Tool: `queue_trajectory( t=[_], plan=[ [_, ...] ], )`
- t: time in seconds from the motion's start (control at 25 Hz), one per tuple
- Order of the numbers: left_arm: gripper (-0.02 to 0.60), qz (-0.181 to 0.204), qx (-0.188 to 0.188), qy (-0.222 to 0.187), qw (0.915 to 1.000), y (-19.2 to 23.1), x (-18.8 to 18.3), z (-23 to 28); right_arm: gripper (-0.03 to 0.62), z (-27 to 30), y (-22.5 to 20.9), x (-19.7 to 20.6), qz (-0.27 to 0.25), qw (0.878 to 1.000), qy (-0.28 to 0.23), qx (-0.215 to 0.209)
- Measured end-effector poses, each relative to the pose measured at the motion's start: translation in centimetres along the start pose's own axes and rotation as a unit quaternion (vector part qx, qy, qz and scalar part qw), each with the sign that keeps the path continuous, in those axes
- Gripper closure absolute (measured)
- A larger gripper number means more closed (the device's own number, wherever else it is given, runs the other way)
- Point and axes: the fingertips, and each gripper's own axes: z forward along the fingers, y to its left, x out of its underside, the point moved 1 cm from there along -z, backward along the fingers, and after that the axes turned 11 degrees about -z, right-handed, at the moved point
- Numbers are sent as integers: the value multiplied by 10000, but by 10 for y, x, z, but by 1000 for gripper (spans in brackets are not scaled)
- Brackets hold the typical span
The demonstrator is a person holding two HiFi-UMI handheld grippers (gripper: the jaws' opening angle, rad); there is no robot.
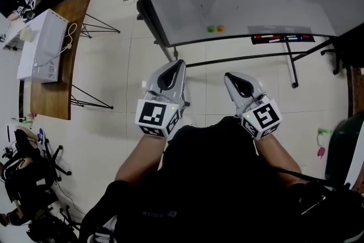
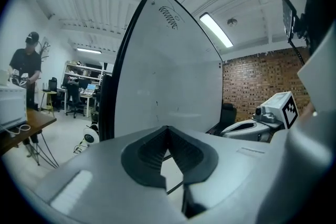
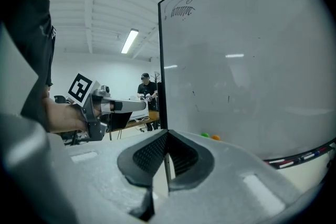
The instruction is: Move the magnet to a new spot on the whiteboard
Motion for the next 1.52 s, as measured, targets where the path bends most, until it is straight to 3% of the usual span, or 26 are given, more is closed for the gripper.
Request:
queue_trajectory(
  t=[0.28, 0.48, 0.72, 0.96, 1.24, 1.52],
  plan=[
    [568, -30, 109, 95, 9999, 25, 7, 24, 592, 28, -51, 8, 155, 9969, 148, 762],
    [569, -179, 22, 209, 9996, 27, 18, 41, 592, 63, -86, 37, -90, 9948, 554, 844],
    [568, -375, -164, 434, 9982, 34, 43, 53, 524, 107, -116, 72, -563, 9856, 928, 1297],
    [568, -479, -311, 636, 9963, 38, 69, 58, 493, 132, -136, 103, -712, 9751, 1180, 1738],
    [569, -497, -341, 754, 9953, 40, 82, 46, 453, 149, -128, 100, -1110, 9700, 1136, 1840],
    [569, -370, -434, 897, 9943, 46, 86, 34, 454, 155, -136, 99, -863, 9648, 1095, 2230]
  ],
)
